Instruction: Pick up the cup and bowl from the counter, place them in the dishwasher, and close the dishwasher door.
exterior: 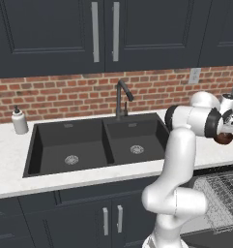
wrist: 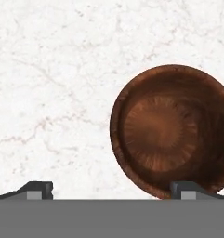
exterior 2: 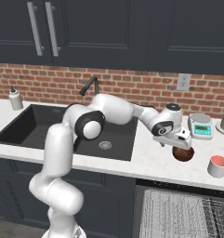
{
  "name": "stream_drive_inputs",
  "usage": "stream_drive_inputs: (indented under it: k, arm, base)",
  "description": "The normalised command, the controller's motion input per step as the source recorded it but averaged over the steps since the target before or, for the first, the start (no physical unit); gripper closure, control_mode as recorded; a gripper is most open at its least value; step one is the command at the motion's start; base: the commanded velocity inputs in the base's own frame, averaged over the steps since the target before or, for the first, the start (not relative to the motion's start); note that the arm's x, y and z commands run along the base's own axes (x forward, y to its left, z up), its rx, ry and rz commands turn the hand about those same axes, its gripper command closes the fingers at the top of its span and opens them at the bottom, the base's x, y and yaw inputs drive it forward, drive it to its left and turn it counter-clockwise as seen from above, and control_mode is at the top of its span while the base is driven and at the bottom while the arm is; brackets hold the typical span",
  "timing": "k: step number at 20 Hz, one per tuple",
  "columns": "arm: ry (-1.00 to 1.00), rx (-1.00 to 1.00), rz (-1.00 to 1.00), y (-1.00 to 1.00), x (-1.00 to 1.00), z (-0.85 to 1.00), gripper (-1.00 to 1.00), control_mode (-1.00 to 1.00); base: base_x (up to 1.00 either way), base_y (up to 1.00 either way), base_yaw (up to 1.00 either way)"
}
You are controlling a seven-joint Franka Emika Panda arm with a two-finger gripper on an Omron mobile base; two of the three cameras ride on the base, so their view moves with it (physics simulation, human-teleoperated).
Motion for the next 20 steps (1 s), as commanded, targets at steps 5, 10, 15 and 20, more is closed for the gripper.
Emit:
stream_drive_inputs:
  k: [5, 10, 15, 20]
  arm:
    - [0.03, 0.02, 0.02, 0.0, 0.29, -0.19, -1.0, -1.0]
    - [0.04, 0.01, 0.01, -0.06, 0.03, -0.16, -1.0, -1.0]
    - [0.02, 0.01, 0.0, -0.14, 0.0, -0.11, -1.0, -1.0]
    - [0.0, 0.0, 0.0, 0.0, 0.01, -0.07, -1.0, -1.0]
  base:
    - [0.0, 0.0, 0.0]
    - [0.0, 0.0, 0.0]
    - [0.0, 0.0, 0.0]
    - [0.0, 0.0, 0.0]
